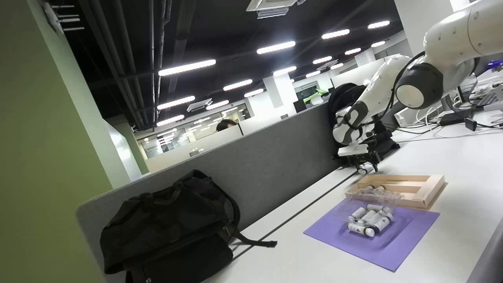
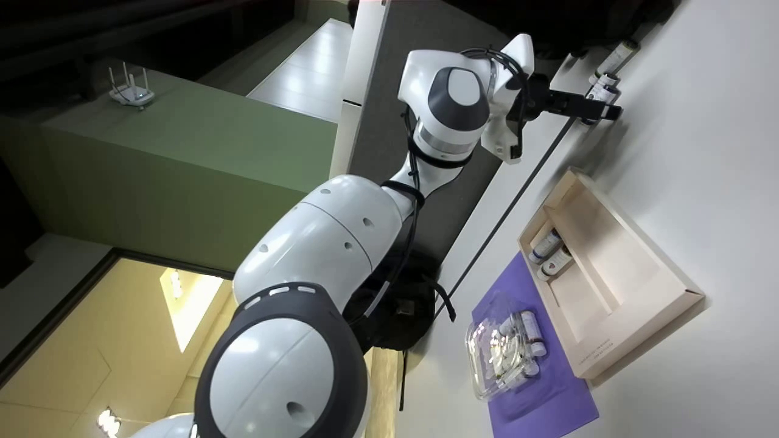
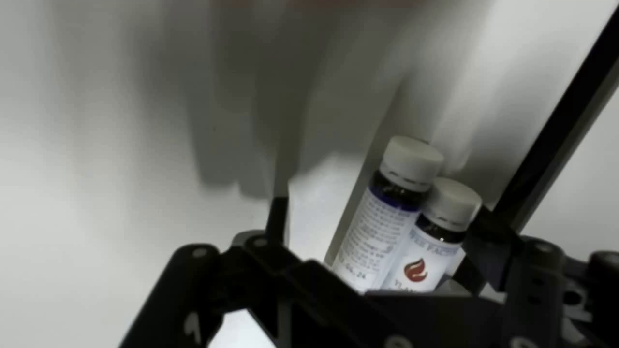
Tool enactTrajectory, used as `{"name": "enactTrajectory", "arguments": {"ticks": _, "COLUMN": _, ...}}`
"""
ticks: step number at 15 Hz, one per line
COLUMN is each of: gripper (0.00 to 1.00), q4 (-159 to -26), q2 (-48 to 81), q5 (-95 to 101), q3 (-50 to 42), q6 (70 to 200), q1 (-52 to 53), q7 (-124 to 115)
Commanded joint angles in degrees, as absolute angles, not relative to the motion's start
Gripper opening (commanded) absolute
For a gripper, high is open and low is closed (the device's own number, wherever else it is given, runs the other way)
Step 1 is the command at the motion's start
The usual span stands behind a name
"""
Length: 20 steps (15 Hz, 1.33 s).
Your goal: Pick up two white objects and put them into the wooden tray.
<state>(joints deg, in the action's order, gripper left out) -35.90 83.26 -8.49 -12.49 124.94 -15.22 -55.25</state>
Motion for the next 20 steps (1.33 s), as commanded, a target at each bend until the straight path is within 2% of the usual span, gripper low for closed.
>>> {"name": "enactTrajectory", "arguments": {"ticks": 1, "gripper": 0.61, "q4": -32.5, "q2": 84.38, "q5": -7.84, "q3": -13.97, "q6": 122.14, "q1": -15.09, "q7": -58.85}}
{"name": "enactTrajectory", "arguments": {"ticks": 6, "gripper": 0.34, "q4": -31.78, "q2": 83.68, "q5": -7.87, "q3": -15.49, "q6": 119.72, "q1": -15.35, "q7": -60.69}}
{"name": "enactTrajectory", "arguments": {"ticks": 11, "gripper": 0.34, "q4": -32.12, "q2": 81.43, "q5": -8.61, "q3": -15.46, "q6": 113.34, "q1": -15.57, "q7": -59.66}}
{"name": "enactTrajectory", "arguments": {"ticks": 20, "gripper": 0.34, "q4": -35.46, "q2": 72.88, "q5": -8.68, "q3": -14.07, "q6": 93.2, "q1": -13.39, "q7": -50.59}}
